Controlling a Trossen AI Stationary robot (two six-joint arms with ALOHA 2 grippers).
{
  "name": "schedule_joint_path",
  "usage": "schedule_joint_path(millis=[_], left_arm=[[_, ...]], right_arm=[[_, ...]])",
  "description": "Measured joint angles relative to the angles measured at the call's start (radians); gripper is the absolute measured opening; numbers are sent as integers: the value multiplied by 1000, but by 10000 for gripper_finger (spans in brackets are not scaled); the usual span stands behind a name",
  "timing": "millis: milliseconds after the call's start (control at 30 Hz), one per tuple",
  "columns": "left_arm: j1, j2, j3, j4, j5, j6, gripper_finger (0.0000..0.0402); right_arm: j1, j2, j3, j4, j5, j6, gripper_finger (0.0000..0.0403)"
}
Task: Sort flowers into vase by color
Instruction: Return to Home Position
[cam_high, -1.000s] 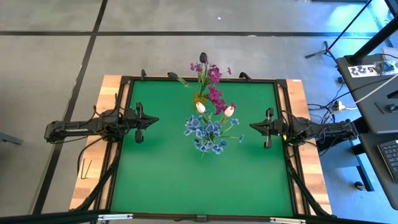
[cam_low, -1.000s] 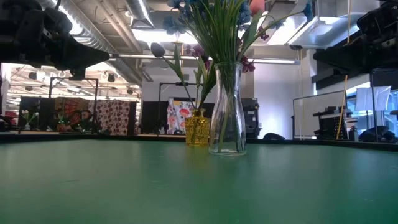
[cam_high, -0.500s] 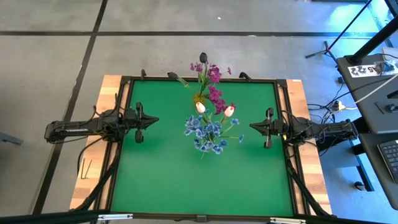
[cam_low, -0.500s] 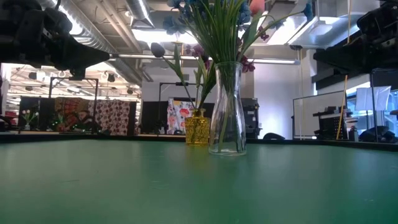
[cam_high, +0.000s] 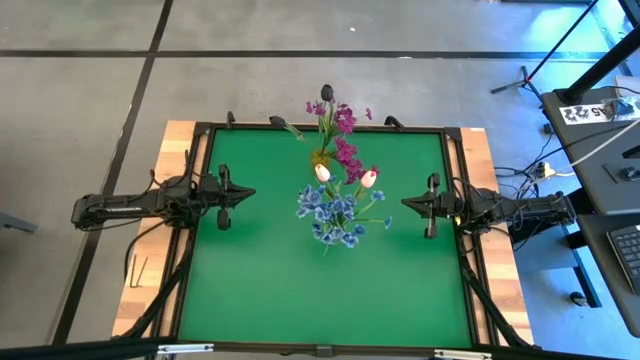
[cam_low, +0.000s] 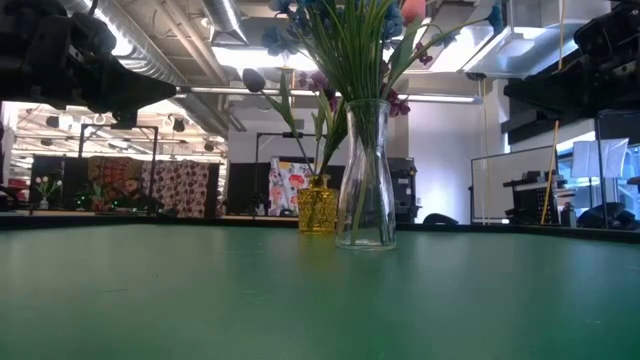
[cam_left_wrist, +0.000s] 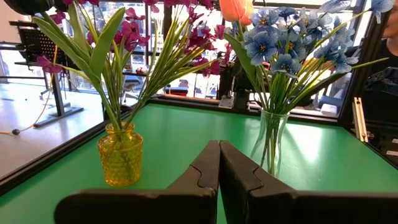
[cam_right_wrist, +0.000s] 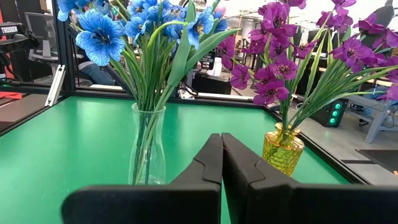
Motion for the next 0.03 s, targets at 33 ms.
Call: schedule_joint_path(millis=[33], left_arm=[[0, 0, 0, 0, 0, 0, 0]], right_arm=[[0, 0, 0, 0, 0, 0, 1]])
